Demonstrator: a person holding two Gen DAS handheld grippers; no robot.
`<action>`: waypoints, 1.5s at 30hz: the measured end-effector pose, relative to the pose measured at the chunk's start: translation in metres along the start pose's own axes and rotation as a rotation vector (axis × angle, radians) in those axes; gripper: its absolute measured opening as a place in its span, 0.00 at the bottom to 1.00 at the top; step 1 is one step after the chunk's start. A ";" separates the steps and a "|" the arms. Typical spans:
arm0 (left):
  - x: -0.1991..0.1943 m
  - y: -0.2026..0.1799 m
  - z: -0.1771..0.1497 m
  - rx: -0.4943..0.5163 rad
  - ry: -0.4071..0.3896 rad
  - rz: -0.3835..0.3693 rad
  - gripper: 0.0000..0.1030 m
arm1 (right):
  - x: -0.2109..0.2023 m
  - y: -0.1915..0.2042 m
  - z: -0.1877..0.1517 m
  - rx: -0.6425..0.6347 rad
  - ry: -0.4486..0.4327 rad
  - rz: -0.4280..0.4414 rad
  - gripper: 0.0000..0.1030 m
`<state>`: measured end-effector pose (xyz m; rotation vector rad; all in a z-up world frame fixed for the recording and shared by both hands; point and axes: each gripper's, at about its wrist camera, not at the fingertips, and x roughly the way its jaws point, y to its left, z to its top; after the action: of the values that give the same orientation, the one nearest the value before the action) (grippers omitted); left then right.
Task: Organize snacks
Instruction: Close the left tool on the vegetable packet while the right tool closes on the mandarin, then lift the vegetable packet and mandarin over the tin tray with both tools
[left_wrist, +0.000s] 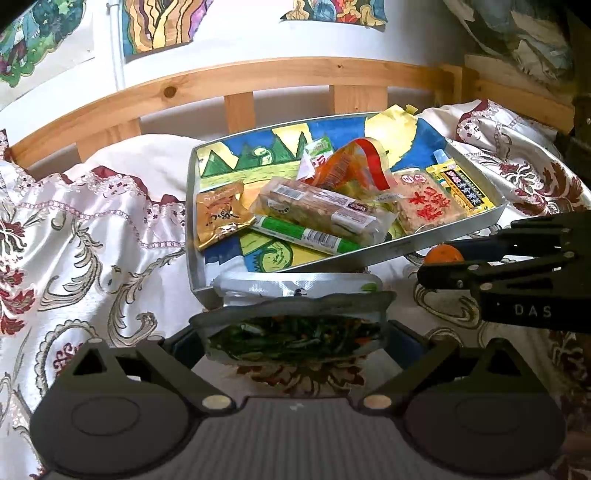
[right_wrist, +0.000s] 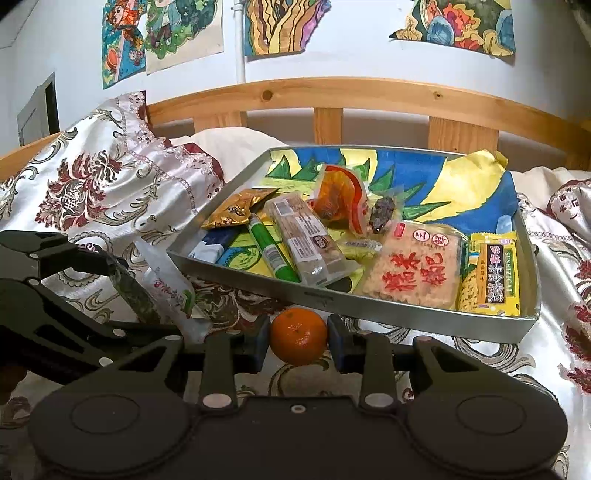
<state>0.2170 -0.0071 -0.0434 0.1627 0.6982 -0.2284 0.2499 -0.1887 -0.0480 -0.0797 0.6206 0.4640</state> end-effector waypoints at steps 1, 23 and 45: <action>-0.002 0.000 0.000 -0.001 -0.002 0.001 0.97 | -0.001 0.001 0.001 -0.002 -0.002 0.001 0.35; -0.008 0.018 0.033 -0.083 -0.049 0.033 0.97 | -0.011 0.002 0.001 -0.003 -0.074 -0.037 0.35; 0.064 0.048 0.113 -0.111 -0.143 0.001 0.97 | 0.013 -0.039 0.037 0.106 -0.191 -0.174 0.35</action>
<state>0.3469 0.0037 0.0040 0.0398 0.5669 -0.1980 0.2967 -0.2105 -0.0281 0.0116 0.4455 0.2660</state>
